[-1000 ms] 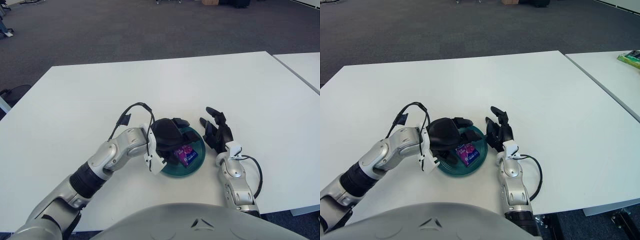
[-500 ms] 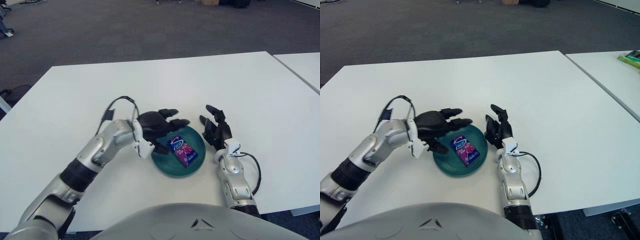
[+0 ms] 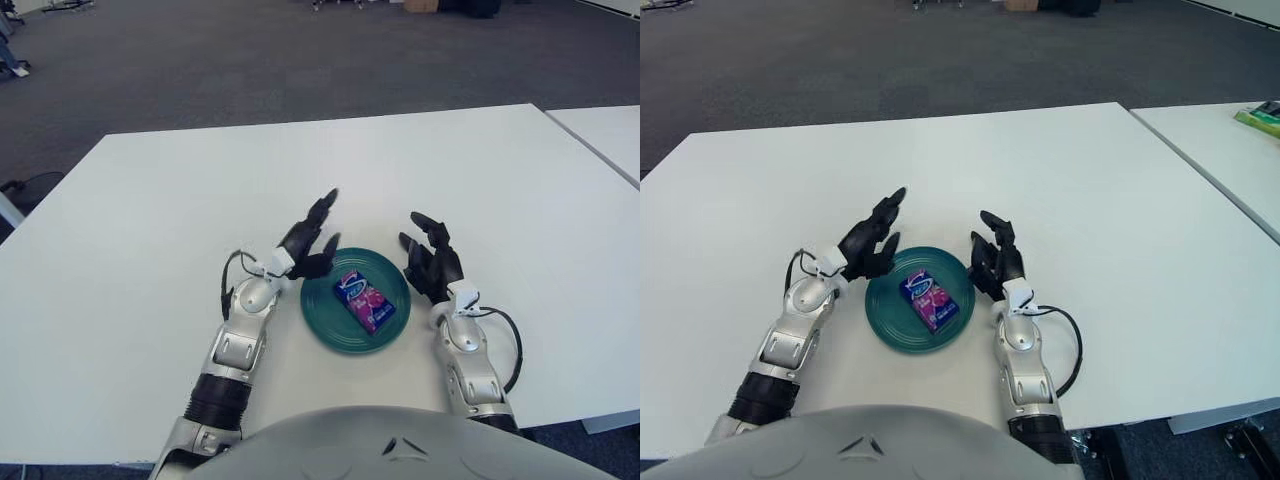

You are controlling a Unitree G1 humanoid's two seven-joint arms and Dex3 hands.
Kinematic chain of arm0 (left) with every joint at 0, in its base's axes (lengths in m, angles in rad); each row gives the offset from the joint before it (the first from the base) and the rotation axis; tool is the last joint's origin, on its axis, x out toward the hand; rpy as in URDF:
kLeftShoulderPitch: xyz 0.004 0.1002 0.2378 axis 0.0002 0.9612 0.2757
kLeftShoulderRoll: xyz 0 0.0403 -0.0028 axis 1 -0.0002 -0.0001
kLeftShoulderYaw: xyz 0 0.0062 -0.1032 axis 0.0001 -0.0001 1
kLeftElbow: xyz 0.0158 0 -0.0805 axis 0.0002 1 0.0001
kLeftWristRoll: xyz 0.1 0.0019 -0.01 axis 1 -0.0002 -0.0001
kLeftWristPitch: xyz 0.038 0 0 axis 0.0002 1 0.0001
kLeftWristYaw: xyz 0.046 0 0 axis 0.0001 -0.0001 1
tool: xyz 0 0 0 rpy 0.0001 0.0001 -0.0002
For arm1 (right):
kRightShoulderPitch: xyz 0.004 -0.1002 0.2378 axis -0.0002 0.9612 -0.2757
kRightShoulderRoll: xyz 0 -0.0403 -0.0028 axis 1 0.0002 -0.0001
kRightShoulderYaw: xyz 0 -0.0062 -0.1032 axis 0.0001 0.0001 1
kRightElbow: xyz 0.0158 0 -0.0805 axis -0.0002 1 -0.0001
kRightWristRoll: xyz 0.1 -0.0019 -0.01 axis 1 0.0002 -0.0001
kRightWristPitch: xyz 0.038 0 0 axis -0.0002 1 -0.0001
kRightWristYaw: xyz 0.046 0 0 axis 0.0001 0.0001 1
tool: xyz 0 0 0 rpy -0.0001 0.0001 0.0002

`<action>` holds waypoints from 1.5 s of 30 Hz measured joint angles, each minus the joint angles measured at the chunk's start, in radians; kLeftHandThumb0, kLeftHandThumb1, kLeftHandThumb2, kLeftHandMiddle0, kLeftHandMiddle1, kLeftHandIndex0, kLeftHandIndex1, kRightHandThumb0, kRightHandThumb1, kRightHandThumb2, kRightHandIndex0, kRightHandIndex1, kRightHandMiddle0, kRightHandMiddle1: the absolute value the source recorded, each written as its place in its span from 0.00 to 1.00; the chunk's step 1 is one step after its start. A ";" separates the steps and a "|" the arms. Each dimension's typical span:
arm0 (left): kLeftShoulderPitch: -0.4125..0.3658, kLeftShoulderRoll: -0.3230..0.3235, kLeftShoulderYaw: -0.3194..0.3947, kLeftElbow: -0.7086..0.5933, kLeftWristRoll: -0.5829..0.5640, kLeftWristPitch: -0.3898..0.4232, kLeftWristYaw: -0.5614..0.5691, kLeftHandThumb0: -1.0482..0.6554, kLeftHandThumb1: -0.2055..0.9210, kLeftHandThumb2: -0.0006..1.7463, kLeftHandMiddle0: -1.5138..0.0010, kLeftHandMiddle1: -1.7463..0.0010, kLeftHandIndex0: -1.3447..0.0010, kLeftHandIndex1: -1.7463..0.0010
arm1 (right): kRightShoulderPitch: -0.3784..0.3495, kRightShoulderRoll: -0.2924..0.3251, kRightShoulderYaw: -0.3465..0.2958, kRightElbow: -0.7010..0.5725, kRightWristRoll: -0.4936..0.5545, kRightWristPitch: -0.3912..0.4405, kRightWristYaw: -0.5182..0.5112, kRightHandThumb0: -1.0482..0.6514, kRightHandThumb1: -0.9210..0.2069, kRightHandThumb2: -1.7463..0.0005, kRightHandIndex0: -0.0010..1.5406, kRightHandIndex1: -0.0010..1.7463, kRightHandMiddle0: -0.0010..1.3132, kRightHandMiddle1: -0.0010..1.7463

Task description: Put the gum into the plate.

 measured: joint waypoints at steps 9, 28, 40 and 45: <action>0.047 -0.033 0.110 0.046 -0.130 -0.032 0.053 0.00 1.00 0.56 1.00 1.00 1.00 1.00 | 0.017 0.003 0.004 -0.033 -0.001 0.017 -0.002 0.26 0.00 0.55 0.42 0.02 0.04 0.42; 0.144 -0.092 0.110 0.077 -0.188 -0.155 0.095 0.00 1.00 0.58 1.00 1.00 1.00 1.00 | 0.044 -0.004 0.003 -0.071 0.002 0.038 0.019 0.25 0.00 0.55 0.42 0.02 0.03 0.42; 0.210 -0.093 0.076 0.002 -0.182 -0.095 0.155 0.03 1.00 0.58 0.98 0.99 0.95 0.98 | 0.056 -0.008 0.000 -0.085 0.006 0.048 0.026 0.25 0.00 0.55 0.42 0.02 0.04 0.42; 0.232 -0.093 0.065 -0.019 -0.182 -0.081 0.172 0.06 1.00 0.58 0.96 0.99 0.92 0.96 | 0.058 -0.010 0.000 -0.090 0.013 0.052 0.033 0.25 0.00 0.55 0.41 0.02 0.04 0.42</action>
